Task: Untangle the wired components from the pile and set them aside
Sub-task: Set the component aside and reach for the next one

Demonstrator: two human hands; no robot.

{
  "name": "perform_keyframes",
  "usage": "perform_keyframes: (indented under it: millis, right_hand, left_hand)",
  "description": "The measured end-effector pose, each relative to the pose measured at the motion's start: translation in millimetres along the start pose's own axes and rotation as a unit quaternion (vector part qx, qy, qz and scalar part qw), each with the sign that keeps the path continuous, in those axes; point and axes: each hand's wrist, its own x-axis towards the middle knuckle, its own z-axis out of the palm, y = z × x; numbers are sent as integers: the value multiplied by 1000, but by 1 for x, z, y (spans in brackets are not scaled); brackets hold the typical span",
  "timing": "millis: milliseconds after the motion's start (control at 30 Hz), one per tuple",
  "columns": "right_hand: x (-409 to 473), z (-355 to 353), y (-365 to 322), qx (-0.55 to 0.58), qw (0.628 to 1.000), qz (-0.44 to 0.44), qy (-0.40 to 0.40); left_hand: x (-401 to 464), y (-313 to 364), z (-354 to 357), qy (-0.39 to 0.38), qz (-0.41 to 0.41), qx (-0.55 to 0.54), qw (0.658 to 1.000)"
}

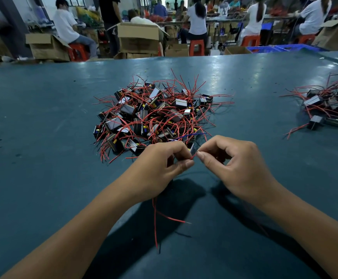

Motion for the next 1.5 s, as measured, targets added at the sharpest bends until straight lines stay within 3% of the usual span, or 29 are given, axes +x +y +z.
perform_keyframes:
  millis: [267,433,567,767,933,1133,1233,1400,1500]
  right_hand:
    - [6,-15,8,-6,994,-5,-106]
    - [9,-20,14,55,995,69,-37]
    - [10,-16,19,-11,994,104,28]
    - [12,-11,25,-30,986,153,-66]
    - [15,-17,26,-45,987,138,-61]
    - [24,-36,30,-49,980,174,-77]
    - [23,-52,29,-143,964,178,-139]
    - [15,-48,22,-264,902,208,-272]
    - [15,-39,21,-334,877,193,-287]
  left_hand:
    - [0,-6,-17,-37,-18,-15,999]
    - [4,-17,-13,96,-24,24,995]
    - [5,-26,-5,92,-23,90,991]
    - [6,-28,-3,76,-25,105,991]
    - [4,-27,-13,43,-45,91,994]
    - [4,-16,-27,73,-18,117,990]
    - [-1,-17,-40,-2,-42,129,991]
    - [-5,-20,-33,-127,-89,251,956]
    - [-2,-22,-28,-137,-107,251,952]
